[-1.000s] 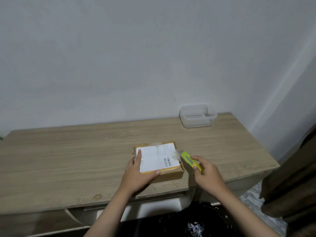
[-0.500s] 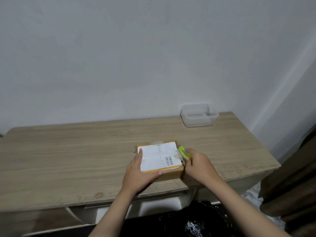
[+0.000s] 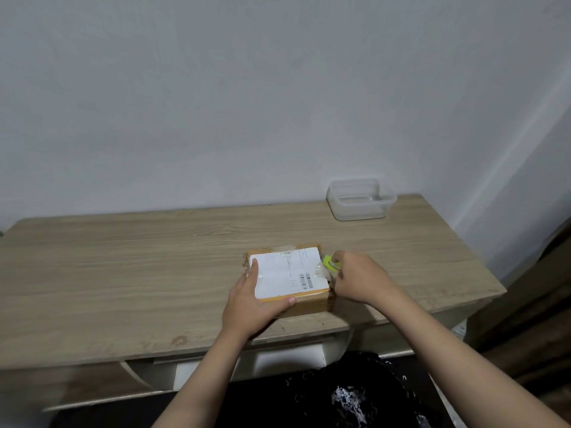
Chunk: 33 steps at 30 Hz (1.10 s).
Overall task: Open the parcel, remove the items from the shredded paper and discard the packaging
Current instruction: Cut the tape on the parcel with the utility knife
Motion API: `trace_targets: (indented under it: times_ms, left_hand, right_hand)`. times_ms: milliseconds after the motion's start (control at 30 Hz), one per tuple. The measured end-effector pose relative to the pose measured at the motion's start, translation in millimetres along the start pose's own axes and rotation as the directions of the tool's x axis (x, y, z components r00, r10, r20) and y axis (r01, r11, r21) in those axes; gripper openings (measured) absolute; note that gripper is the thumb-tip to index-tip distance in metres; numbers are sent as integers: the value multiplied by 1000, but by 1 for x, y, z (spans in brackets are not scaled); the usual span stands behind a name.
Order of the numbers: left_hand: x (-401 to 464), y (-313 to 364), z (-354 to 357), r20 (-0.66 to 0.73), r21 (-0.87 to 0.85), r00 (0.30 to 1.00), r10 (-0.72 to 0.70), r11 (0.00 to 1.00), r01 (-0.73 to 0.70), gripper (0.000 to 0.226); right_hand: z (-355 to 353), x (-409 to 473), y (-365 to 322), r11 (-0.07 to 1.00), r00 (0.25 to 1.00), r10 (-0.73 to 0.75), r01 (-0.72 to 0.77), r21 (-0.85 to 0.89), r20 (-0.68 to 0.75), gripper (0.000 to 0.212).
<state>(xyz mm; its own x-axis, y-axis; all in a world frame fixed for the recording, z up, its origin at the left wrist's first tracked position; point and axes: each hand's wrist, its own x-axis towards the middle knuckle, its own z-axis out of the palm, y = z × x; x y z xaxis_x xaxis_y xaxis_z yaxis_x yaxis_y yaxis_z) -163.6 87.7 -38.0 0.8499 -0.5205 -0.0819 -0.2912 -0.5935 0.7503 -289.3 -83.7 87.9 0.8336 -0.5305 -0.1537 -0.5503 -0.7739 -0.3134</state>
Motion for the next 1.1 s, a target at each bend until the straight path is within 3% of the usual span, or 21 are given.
trace_targets:
  times_ms: [567,1100]
  left_hand:
    - [3,0,-1,25,33,999,-26,999,25,135]
    - [2,1,-2,29,24,999,-36,999,35,134]
  right_hand:
    - [-8,-7,-8,997,998,-40,43,-59,45,28]
    - [-8,-20,-4,999,998,-37,39,-36,54,34]
